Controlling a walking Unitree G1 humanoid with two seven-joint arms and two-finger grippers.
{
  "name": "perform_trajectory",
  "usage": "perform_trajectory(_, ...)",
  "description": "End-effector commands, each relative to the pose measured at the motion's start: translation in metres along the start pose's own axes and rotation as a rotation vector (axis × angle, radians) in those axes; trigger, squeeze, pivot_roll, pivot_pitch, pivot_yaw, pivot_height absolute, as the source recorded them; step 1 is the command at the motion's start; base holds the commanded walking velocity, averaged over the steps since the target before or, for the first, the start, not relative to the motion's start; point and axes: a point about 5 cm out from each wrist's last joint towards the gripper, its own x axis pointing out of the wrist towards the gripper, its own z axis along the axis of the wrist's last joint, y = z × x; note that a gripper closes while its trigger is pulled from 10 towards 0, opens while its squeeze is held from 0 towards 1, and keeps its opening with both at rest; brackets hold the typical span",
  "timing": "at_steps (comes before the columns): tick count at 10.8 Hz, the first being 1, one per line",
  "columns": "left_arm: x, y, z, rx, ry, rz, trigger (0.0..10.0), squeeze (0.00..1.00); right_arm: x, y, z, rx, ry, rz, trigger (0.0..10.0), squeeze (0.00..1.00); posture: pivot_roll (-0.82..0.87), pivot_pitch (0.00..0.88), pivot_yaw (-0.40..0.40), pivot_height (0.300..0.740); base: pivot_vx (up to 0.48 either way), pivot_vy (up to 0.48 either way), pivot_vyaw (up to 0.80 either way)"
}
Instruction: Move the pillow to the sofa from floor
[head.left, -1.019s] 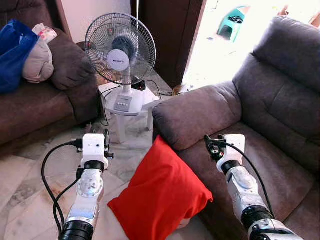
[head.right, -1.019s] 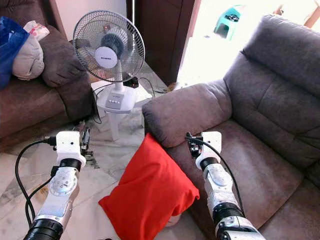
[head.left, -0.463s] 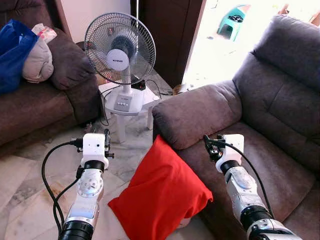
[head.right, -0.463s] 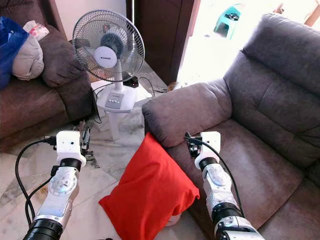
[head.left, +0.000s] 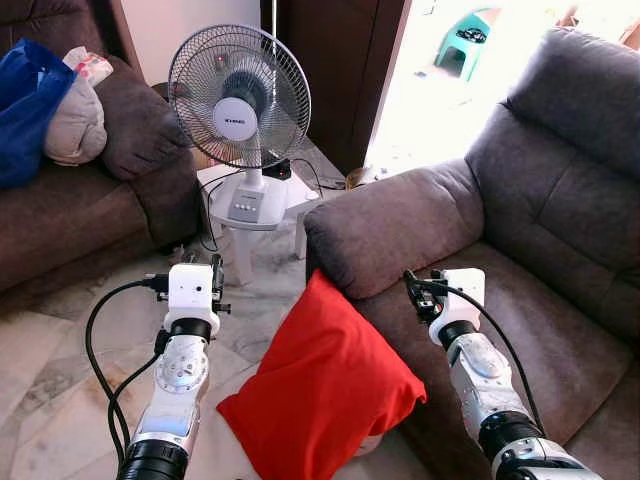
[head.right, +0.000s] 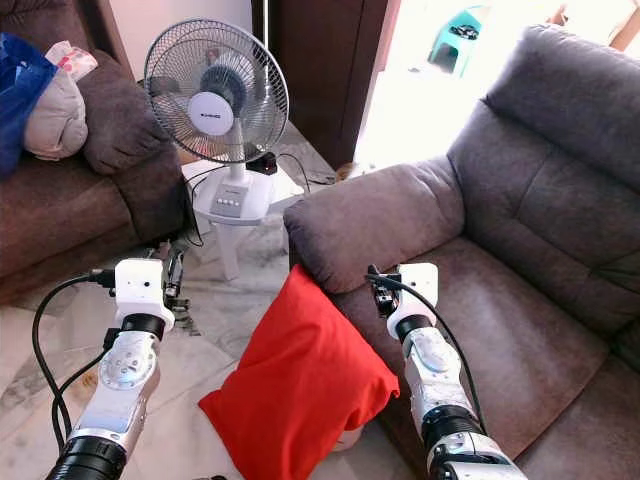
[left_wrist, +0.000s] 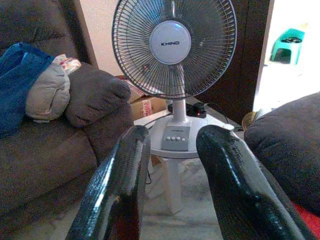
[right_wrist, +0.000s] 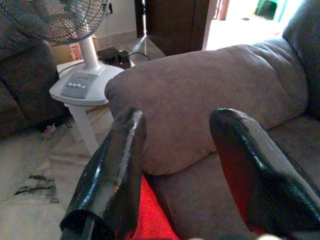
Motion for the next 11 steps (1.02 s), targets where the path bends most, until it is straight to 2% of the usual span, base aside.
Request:
perform_trajectory(1,-0.0014,-0.0019,0.0013,0.008,-0.001,-0.015,10.0,0.00,-0.0011,-0.0005,-0.0007,0.000,0.002,-0.004,10.0,0.00,0.11,0.090,-0.092,0.740,0.000,0.000,0.00)
perform_trajectory(4,-0.0010,-0.0053,0.0028,0.001,-0.002,-0.014,10.0,0.00,-0.0017,-0.0021,-0.0006,-0.029,0.007,0.000,10.0,0.00,0.08,0.101,-0.090,0.740,0.000,0.000,0.00)
perform_trajectory(6,0.0005,-0.0066,0.0036,-0.007,-0.004,-0.031,10.0,0.00,0.0001,-0.0037,0.0050,0.002,-0.024,-0.027,10.0,0.00,0.06,0.085,-0.064,0.740,0.000,0.000,0.00)
perform_trajectory(9,0.0060,-0.0057,0.0075,0.000,-0.015,-0.046,10.0,0.00,-0.0003,0.0007,0.0024,-0.001,-0.017,-0.023,10.0,0.00,0.05,0.063,-0.037,0.691,0.000,0.000,0.00)
perform_trajectory(11,0.0043,-0.0091,0.0080,0.002,-0.017,-0.062,10.0,0.00,-0.0021,-0.0005,0.0003,-0.002,-0.017,-0.044,10.0,0.00,0.05,0.045,-0.026,0.681,0.000,0.000,0.00)
